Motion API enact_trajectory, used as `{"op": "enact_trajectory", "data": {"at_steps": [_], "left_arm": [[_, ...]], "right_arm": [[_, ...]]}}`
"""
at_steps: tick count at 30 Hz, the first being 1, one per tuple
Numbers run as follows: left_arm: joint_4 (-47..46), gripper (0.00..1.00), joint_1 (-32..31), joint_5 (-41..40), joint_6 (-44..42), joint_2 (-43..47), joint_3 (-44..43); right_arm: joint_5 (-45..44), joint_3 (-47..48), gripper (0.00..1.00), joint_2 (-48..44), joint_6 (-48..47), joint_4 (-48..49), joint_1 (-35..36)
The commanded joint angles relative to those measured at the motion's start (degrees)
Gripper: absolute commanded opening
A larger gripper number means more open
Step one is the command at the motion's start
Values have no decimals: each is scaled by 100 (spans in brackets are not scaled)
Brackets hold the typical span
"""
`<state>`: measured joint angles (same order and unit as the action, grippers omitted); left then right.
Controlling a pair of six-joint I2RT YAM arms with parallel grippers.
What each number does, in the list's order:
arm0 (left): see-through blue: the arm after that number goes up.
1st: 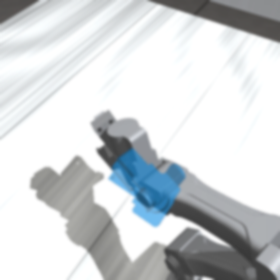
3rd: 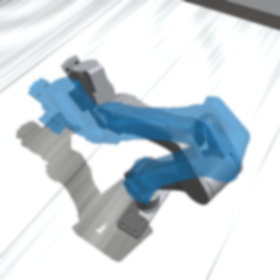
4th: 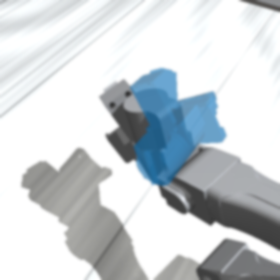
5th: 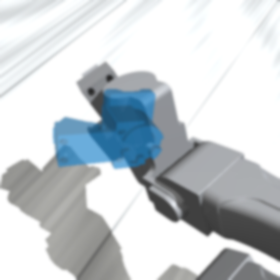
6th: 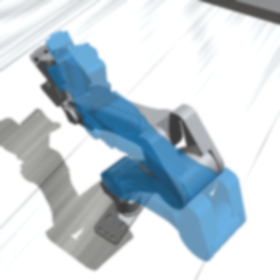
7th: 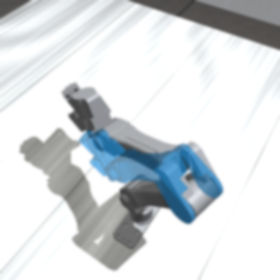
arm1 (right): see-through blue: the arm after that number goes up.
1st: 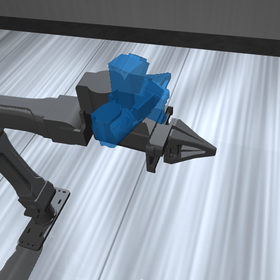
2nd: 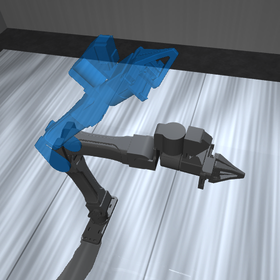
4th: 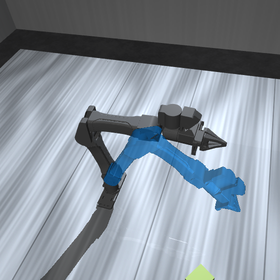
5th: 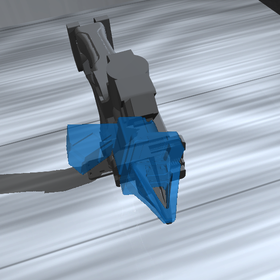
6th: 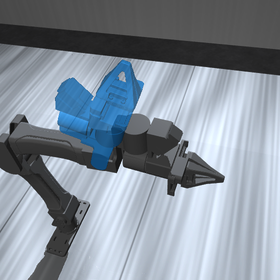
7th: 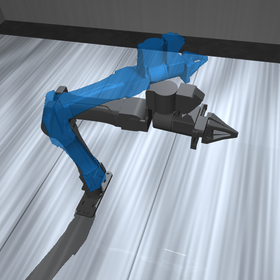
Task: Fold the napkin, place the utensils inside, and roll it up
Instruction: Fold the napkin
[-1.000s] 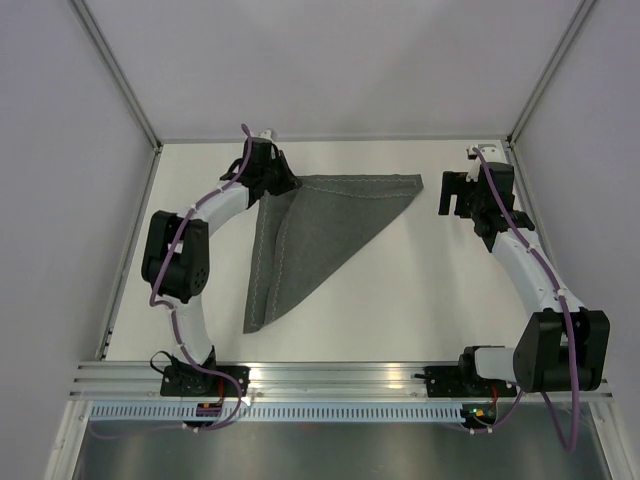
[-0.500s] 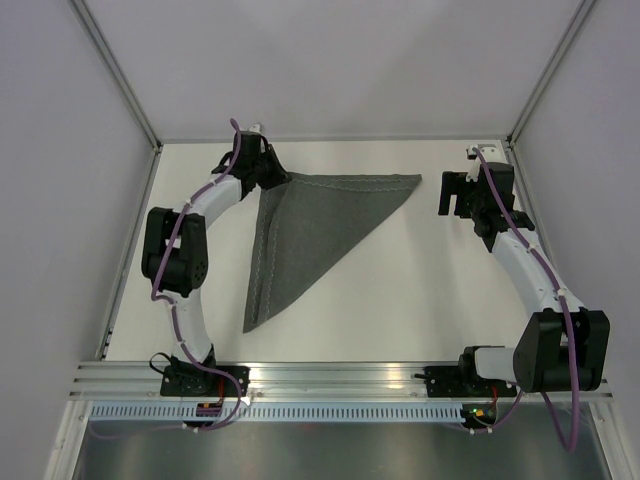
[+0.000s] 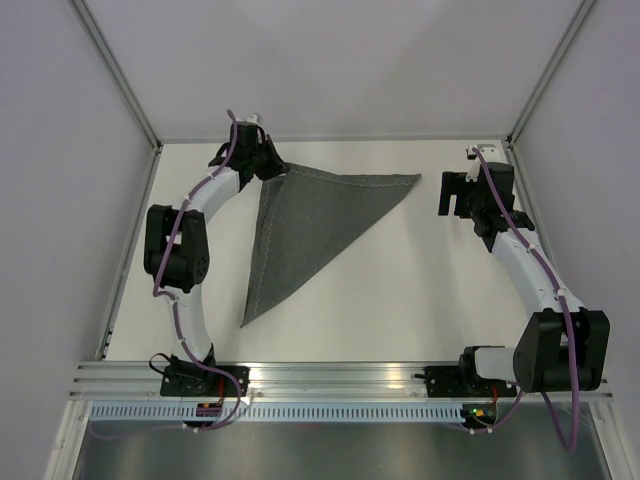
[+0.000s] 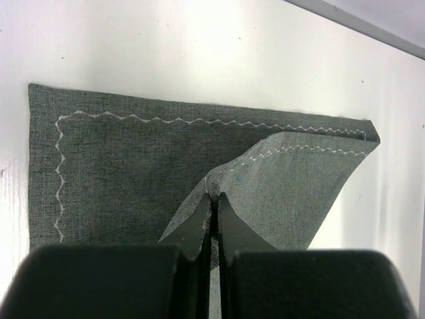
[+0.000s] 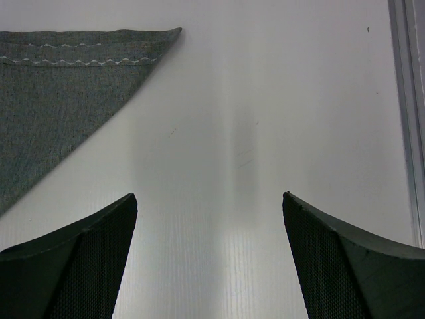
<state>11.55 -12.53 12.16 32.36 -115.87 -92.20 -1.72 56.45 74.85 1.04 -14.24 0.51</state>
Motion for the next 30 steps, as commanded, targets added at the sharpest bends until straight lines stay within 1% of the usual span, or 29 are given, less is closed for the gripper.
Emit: {"op": "enact_trajectory", "data": {"at_steps": [1, 30], "left_arm": [[154, 2, 85, 155, -160, -146, -316], [128, 2, 348, 155, -169, -146, -280]], "right_arm": [[5, 60, 95, -85, -51, -9, -16], [22, 68, 95, 12, -51, 0, -16]]}}
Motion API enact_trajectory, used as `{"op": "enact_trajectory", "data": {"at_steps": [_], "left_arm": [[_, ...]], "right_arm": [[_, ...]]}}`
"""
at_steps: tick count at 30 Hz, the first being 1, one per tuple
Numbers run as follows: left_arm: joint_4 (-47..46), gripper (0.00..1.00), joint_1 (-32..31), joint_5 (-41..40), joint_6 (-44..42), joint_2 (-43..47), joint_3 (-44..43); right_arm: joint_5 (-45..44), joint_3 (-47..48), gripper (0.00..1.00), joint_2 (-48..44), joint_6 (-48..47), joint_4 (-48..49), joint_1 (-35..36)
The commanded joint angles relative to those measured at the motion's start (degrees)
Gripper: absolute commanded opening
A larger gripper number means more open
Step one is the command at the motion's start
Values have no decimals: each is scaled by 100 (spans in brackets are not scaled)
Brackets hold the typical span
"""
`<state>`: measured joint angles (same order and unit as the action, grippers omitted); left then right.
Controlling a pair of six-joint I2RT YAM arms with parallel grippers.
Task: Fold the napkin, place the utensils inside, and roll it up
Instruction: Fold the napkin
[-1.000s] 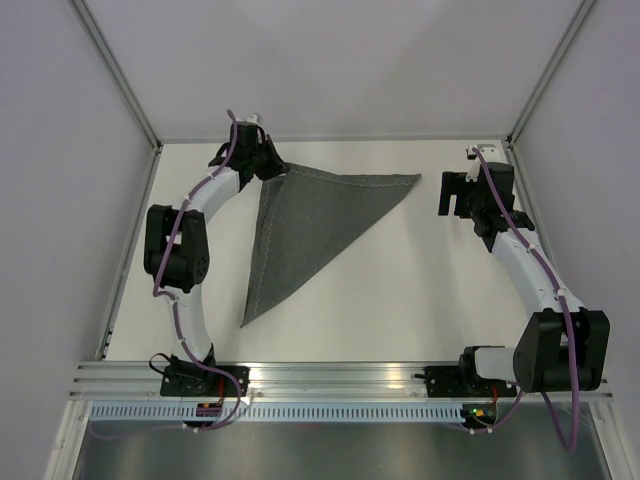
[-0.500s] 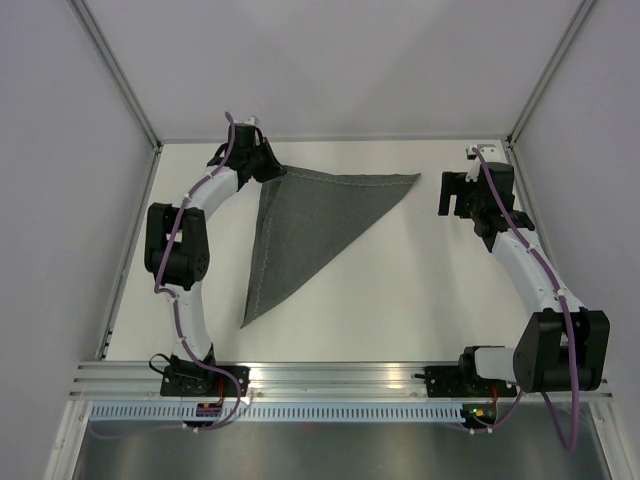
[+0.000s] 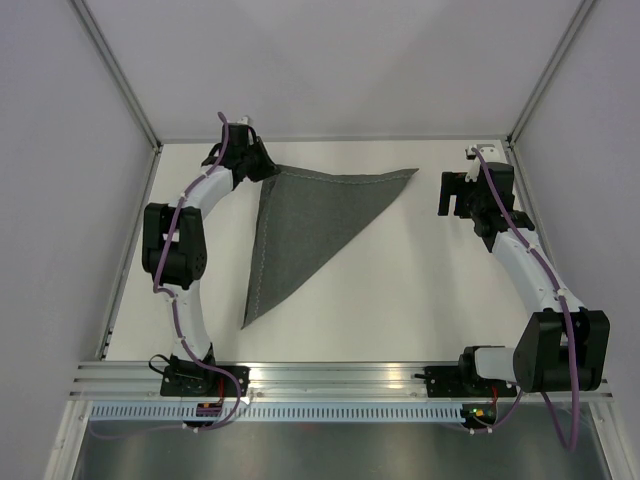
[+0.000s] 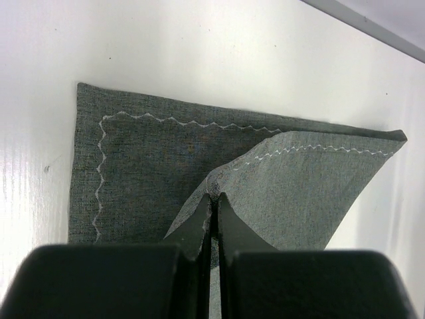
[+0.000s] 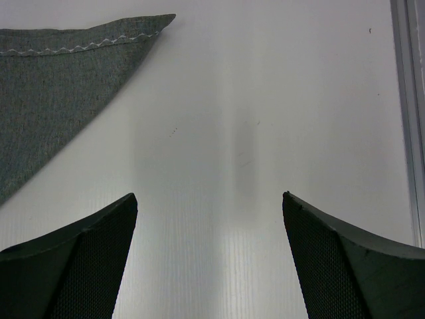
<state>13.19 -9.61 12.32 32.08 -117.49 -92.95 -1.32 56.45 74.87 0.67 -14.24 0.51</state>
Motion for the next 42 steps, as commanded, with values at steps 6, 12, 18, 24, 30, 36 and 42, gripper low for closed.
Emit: {"op": "enact_trajectory", "data": {"at_steps": [6, 12, 18, 24, 30, 36, 42], "left_arm": [[-27, 2, 82, 166, -140, -54, -277], [-27, 2, 108, 175, -140, -134, -347], [-27, 2, 143, 201, -140, -169, -417], [-10, 2, 170, 236, -140, -265, -496], [-10, 2, 187, 271, -131, -327, -549], [-18, 2, 196, 289, -140, -450, -593], [-9, 2, 222, 289, -131, -590, -655]], "right_arm": [[-26, 68, 94, 19, -23, -9, -7], [-17, 68, 94, 28, -23, 0, -16], [-17, 68, 95, 54, -23, -9, -16], [-26, 68, 95, 63, -14, -17, -16], [-35, 68, 95, 89, -23, -17, -8], [-26, 68, 94, 98, -23, -17, -16], [-9, 77, 94, 107, -14, -26, -16]]}}
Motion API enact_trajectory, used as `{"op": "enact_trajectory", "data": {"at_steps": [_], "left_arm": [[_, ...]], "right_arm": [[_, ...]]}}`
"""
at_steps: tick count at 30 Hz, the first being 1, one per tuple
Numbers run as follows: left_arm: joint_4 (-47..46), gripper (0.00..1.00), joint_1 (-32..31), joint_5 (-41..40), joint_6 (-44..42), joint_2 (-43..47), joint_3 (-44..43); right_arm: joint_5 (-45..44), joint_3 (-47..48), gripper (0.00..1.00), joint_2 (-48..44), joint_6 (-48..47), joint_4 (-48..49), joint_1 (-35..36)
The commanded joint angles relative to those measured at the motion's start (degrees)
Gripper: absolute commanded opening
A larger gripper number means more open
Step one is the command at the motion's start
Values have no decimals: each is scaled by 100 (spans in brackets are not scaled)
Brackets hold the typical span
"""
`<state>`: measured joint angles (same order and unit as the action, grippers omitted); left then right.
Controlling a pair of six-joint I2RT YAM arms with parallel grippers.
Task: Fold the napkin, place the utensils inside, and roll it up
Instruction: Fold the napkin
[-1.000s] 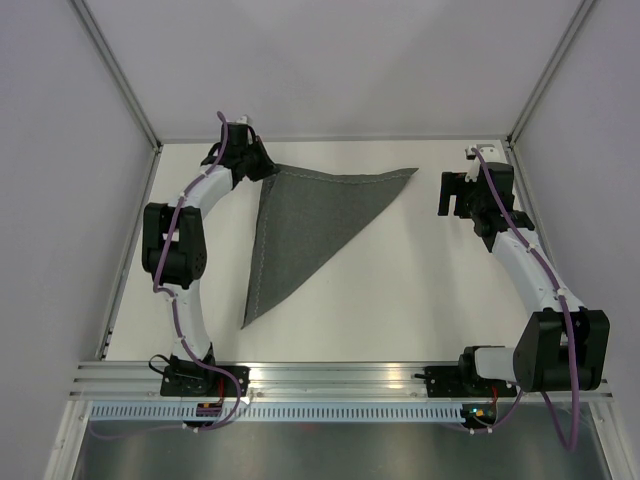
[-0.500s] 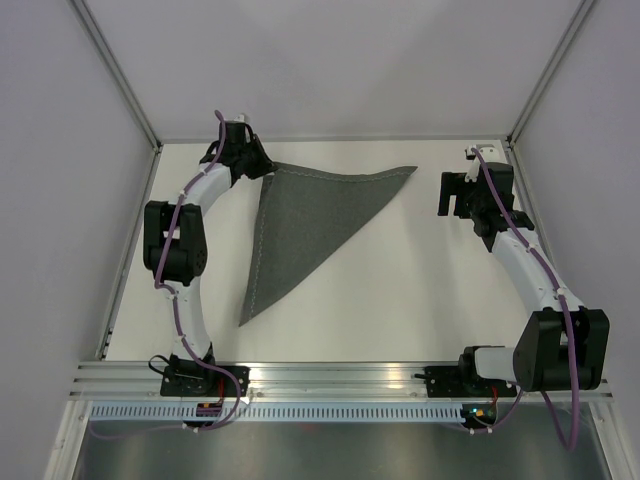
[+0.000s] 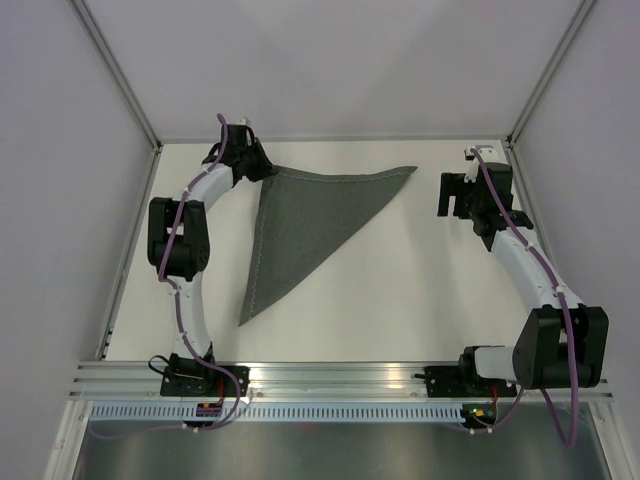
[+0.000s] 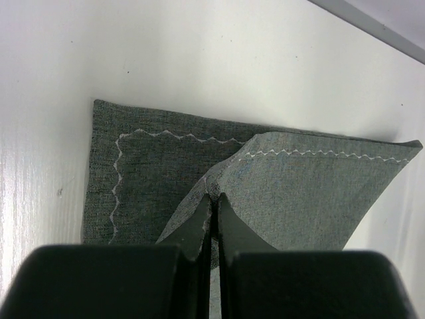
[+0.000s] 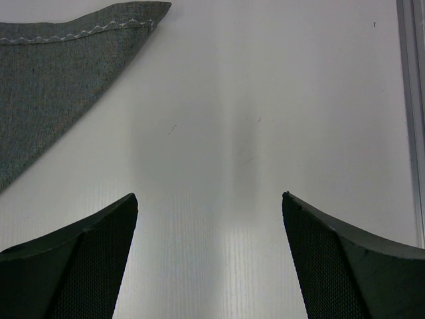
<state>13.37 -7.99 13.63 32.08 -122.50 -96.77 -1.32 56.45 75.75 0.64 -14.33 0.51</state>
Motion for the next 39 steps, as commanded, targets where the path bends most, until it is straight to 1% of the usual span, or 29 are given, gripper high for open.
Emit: {"op": "enact_trajectory", "data": {"at_steps": [1, 7, 10, 13, 18, 21, 22, 24, 25, 27, 28, 30, 31, 32, 34, 35, 37, 38, 39], "left_arm": [[-27, 2, 52, 149, -140, -108, -289], [-36, 7, 52, 96, -166, -275, -316], [-36, 11, 69, 35, -201, -336, -316], [-44, 18, 69, -27, -210, -389, -316], [-53, 25, 96, -44, -245, -468, -351], [-71, 34, 122, -62, -254, -486, -395], [-71, 38, 131, -71, -263, -486, -404], [-71, 43, 140, -123, -298, -459, -413], [-80, 48, 148, -132, -307, -433, -421], [-80, 54, 166, -194, -316, -381, -413], [-80, 63, 166, -220, -325, -337, -413], [-62, 67, 184, -325, -351, -266, -378], [-71, 72, 184, -387, -360, -179, -360], [-71, 73, 184, -422, -360, -117, -334], [-71, 74, 184, -510, -342, 15, -159], [-71, 74, 184, -632, -334, 242, -53], [-114, 75, 184, -947, -211, 550, 429], [-167, 75, 184, -1054, -132, 891, 649], [-176, 75, 184, -1203, -97, 1112, 1068]], "right_arm": [[0, 68, 94, 19, -12, -17, -8], [0, 77, 94, 10, -20, -26, -8], [9, 77, 94, 10, -12, -35, -16], [35, 77, 94, 10, -12, -26, -16], [62, 77, 94, 10, -21, -44, -16], [62, 77, 94, 19, -12, -44, -16], [71, 77, 94, 19, -12, -44, -16], [71, 77, 94, 28, -12, -44, -16], [79, 77, 94, 19, -20, -44, -8], [97, 77, 93, 28, -12, -61, -7], [106, 86, 93, 37, -12, -61, -16], [106, 86, 93, 37, -12, -70, -16], [106, 86, 93, 37, -12, -70, -16], [115, 86, 93, 46, -12, -79, -16], [236, 86, 93, 46, -20, -88, -16], [299, 86, 93, 46, -12, -96, -16], [334, 95, 93, 46, -12, -105, -16], [369, 95, 92, 46, -12, -105, -8], [396, 95, 92, 46, -20, -105, -7]]}}
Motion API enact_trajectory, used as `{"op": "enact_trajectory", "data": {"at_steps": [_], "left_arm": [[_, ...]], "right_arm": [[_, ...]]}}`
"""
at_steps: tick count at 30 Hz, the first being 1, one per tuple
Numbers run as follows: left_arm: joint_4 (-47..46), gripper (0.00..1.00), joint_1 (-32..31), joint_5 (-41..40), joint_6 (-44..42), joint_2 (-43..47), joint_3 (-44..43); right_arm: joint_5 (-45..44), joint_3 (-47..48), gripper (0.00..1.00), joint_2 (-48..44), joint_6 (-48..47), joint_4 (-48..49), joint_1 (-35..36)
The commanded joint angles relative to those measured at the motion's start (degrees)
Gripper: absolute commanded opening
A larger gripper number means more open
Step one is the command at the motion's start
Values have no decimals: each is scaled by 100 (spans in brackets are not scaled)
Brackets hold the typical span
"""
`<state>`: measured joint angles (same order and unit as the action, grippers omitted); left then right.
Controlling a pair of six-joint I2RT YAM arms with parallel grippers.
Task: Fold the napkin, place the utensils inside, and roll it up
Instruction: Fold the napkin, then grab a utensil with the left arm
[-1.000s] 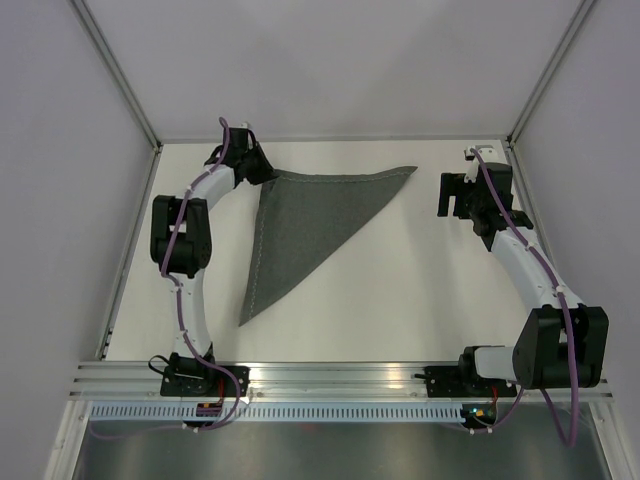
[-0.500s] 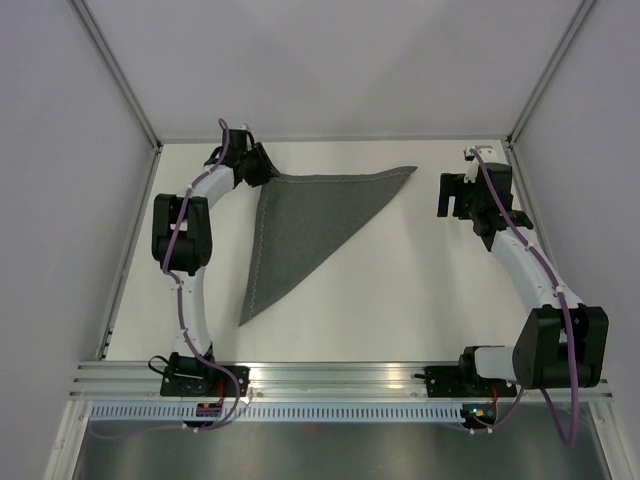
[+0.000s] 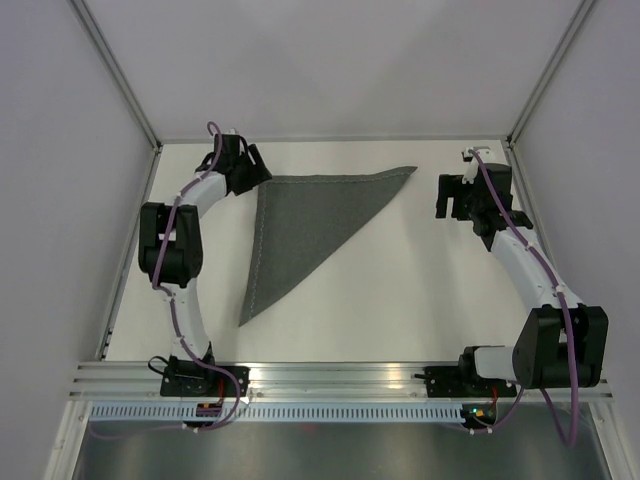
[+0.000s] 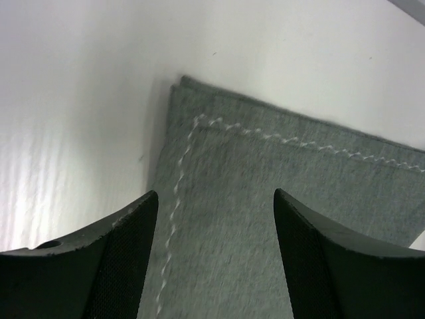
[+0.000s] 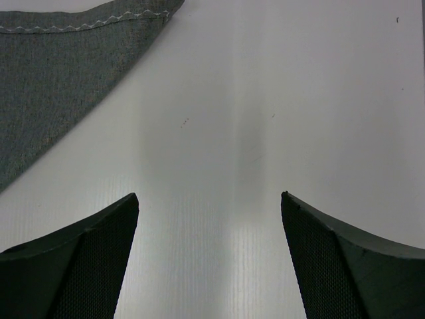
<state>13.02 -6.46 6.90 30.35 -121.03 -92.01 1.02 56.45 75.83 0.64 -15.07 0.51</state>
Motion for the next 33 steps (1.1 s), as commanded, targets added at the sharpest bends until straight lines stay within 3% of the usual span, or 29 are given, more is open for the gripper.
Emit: {"op": "enact_trajectory", "data": {"at_steps": [1, 11, 16, 22, 33], "left_arm": [[-133, 75, 31, -871, 120, 1168, 822], [735, 77, 31, -2560, 1805, 4270, 4398], [1755, 79, 39, -3711, 2159, 5579, 4955], [2671, 85, 118, -4477, 2124, 5811, 4973], [2628, 82, 628, -3968, 1677, 4870, 4824]], "right_arm": [[206, 95, 92, 37, -12, -57, -16], [540, 95, 91, 63, 59, -119, -16], [610, 86, 91, 89, 59, -145, -16], [707, 130, 91, 63, 59, -172, -16], [698, 112, 91, 54, 32, -180, -8]]}}
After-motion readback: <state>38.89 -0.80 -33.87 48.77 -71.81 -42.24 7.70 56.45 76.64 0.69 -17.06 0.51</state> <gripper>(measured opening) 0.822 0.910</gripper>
